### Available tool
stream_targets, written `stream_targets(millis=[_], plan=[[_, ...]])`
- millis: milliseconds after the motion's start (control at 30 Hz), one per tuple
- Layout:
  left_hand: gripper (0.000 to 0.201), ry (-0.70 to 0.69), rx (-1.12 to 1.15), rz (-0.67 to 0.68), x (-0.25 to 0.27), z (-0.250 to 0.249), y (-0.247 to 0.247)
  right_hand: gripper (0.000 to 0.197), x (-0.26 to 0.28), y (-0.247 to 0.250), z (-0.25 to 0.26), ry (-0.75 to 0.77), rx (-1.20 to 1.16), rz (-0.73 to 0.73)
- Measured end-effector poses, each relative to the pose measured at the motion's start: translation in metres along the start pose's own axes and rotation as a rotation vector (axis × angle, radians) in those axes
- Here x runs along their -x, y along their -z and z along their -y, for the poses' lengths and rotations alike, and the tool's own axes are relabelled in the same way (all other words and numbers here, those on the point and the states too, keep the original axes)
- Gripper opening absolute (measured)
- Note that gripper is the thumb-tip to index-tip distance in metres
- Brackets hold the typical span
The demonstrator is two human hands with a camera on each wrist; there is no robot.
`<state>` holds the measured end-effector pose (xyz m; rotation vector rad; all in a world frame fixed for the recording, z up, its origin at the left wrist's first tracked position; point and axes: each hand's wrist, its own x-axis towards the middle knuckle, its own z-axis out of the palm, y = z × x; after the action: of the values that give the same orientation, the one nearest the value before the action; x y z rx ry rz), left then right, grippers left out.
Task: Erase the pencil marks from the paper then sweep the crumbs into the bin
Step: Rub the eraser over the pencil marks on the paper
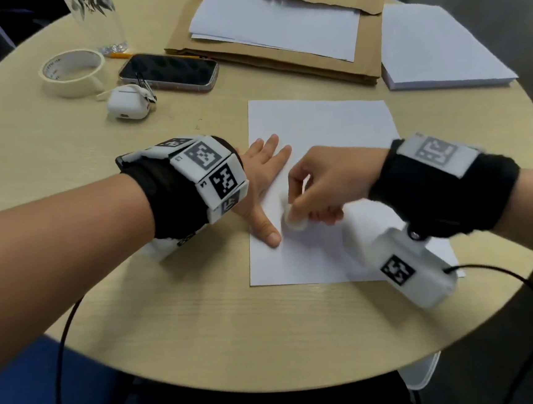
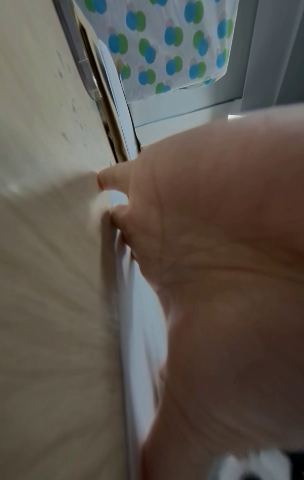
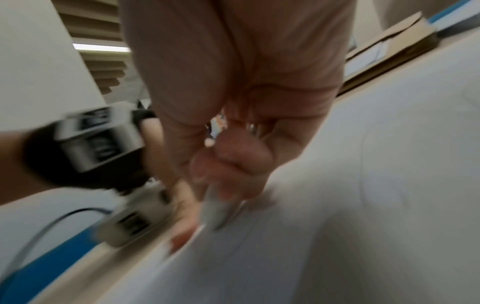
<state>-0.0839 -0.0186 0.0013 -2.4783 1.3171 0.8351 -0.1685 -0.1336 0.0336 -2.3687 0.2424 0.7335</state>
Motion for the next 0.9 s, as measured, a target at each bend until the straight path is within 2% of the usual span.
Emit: stream_targets(millis=[133,233,333,467,500,667,833,900], plan=[[0.139,-0.011,0.004,-0.019,0.001,0.0,-0.001,0.013,-0.011,0.004,0.003,0.027,-0.064,-0.145],[0.141,0.01,0.009,-0.009,0.0,-0.001,-0.001,0.012,0.001,-0.011,-0.003,0.076,-0.044,-0.035],[0.141,0.022,0.004,0.001,-0.001,-0.002,-0.001,0.013,0.007,-0.009,-0.005,0.04,0.024,0.033],[0.139,0.029,0.005,-0.008,0.0,-0.003,-0.001,0.014,-0.006,0.012,-0.01,-0.017,-0.001,-0.21],[0.14,0.031,0.005,-0.008,0.0,-0.003,-0.001,0.013,-0.007,0.01,-0.011,-0.017,-0.023,-0.234],[0.141,0.042,-0.014,0.012,-0.002,-0.003,-0.001,0.012,0.011,-0.015,-0.014,-0.005,-0.04,-0.017],[0.139,0.054,-0.025,0.011,0.0,-0.006,0.0,0.01,0.003,-0.001,-0.014,-0.058,-0.102,-0.208],[0.138,0.059,-0.021,0.007,0.0,-0.007,0.001,0.011,0.006,-0.009,-0.014,-0.039,-0.099,-0.186]])
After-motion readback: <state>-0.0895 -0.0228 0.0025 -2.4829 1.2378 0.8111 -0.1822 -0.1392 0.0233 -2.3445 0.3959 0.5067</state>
